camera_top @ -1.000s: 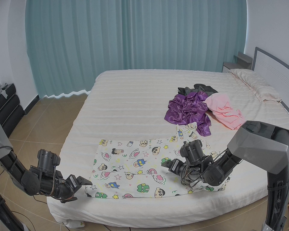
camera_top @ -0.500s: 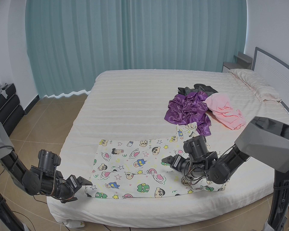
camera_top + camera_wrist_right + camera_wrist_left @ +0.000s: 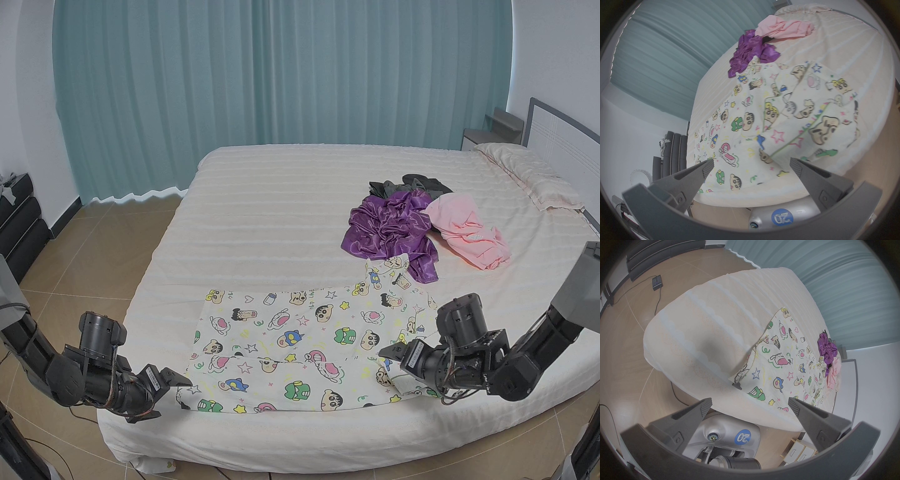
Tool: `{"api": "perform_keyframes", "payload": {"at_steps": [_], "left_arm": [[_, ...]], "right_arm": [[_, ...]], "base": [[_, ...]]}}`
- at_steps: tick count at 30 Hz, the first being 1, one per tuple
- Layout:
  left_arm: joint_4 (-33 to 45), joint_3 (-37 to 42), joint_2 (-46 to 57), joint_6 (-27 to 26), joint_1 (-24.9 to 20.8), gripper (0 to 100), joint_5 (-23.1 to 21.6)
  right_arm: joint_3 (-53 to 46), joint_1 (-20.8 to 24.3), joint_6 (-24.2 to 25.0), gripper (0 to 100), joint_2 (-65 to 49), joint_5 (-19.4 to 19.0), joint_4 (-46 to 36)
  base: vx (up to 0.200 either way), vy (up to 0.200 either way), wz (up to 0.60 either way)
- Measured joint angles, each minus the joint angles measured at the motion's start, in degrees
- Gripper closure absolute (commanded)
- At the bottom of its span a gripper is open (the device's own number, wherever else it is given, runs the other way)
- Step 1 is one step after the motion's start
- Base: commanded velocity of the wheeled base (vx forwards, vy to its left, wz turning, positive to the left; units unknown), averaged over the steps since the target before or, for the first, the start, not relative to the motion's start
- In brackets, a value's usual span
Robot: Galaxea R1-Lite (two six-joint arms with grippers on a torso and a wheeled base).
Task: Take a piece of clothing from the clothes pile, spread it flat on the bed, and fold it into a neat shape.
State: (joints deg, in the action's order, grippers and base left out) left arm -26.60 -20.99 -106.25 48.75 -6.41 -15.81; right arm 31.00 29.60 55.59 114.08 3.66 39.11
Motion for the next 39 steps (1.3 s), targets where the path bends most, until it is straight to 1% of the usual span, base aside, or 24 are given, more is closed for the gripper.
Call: {"api": "perform_keyframes", "payload": {"at_steps": [3,7,11,16,21,26,35,38,39], "left_arm": [[0.0,0.0,0.0,0.0,0.0,0,0.0],[0.0,0.1,0.0,0.0,0.0,0,0.0],[0.0,0.1,0.0,0.0,0.0,0,0.0],[0.0,0.3,0.0,0.0,-0.1,0,0.0],[0.0,0.4,0.0,-0.1,-0.1,0,-0.1],[0.0,0.4,0.0,-0.1,-0.1,0,-0.1],[0.0,0.4,-0.1,-0.1,-0.1,0,-0.1],[0.0,0.4,-0.1,-0.1,-0.1,0,-0.1],[0.0,0.4,-0.1,-0.1,-0.1,0,-0.1]], "right_arm": [[-5.4,-1.3,1.0,0,-1.2,1.5,5.9],[-11.5,-3.4,4.7,0,-1.3,3.4,14.9],[-14.2,-5.5,6.2,0,0.2,3.9,20.2],[-16.5,-7.7,6.8,0,4.0,4.1,25.5],[-17.1,-9.6,6.9,0,9.5,4.2,33.6],[-17.7,-10.8,7.0,0,12.9,4.3,37.3],[-17.5,-11.8,7.4,0,15.8,4.4,38.5],[-17.1,-12.2,7.4,0,16.2,4.4,40.6],[-17.0,-12.4,7.4,100,16.5,4.4,41.9]], "base": [[0.000,0.000,0.00],[0.000,0.000,0.00],[0.000,0.000,0.00],[0.000,0.000,0.00],[0.000,0.000,0.00],[0.000,0.000,0.00],[0.000,0.000,0.00],[0.000,0.000,0.00],[0.000,0.000,0.00]]}}
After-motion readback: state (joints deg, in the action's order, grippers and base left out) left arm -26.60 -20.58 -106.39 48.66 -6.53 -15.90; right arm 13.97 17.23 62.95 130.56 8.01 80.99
